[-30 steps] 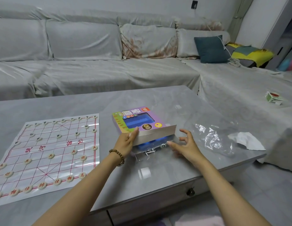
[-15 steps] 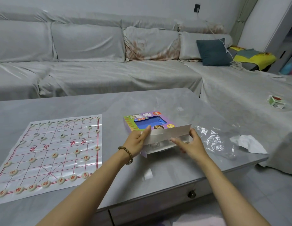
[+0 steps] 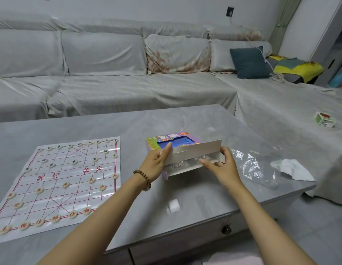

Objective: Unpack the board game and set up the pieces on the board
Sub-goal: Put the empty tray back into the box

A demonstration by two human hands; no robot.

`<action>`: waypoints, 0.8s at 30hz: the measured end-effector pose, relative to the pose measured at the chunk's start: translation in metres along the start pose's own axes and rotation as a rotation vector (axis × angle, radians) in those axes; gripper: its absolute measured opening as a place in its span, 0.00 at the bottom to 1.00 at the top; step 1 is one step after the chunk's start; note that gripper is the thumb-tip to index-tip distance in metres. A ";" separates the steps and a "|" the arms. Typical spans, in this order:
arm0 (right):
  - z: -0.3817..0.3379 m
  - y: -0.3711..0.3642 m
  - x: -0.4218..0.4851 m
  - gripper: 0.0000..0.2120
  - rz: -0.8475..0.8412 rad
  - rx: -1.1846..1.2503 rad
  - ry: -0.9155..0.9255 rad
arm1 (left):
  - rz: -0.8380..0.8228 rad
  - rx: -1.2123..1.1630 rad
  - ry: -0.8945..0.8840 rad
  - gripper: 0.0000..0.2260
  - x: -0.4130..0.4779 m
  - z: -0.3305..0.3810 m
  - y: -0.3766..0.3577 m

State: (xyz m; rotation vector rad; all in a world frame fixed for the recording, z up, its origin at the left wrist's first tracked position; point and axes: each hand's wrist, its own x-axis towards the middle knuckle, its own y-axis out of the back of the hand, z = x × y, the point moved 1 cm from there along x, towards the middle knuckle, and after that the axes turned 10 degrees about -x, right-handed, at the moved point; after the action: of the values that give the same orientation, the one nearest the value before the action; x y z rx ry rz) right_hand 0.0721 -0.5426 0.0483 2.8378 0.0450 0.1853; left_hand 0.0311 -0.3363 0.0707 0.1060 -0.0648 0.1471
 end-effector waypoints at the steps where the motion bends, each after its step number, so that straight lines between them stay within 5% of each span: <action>1: -0.001 -0.002 0.000 0.29 0.040 0.059 -0.019 | 0.009 0.002 0.005 0.27 0.000 0.001 -0.001; 4: -0.003 -0.009 -0.006 0.37 0.060 0.471 -0.159 | 0.019 -0.012 0.009 0.25 0.003 0.008 -0.011; 6: -0.001 -0.017 -0.013 0.41 -0.067 0.723 -0.228 | -0.031 -0.002 0.002 0.23 0.007 0.014 -0.025; 11: 0.003 -0.025 -0.015 0.46 -0.172 0.704 -0.200 | -0.240 -0.107 0.160 0.33 0.009 0.018 -0.060; 18: 0.017 -0.022 0.001 0.28 0.201 0.558 -0.357 | -0.279 -0.129 0.174 0.30 0.022 0.013 -0.060; 24: -0.001 0.022 0.019 0.18 0.163 0.543 -0.341 | -0.004 -0.042 -0.036 0.14 0.050 0.022 -0.027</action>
State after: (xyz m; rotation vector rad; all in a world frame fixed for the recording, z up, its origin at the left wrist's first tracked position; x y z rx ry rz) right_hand 0.0910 -0.5624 0.0577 3.3682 -0.2454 -0.3295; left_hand 0.0829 -0.3577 0.0938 0.0672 -0.1033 0.1397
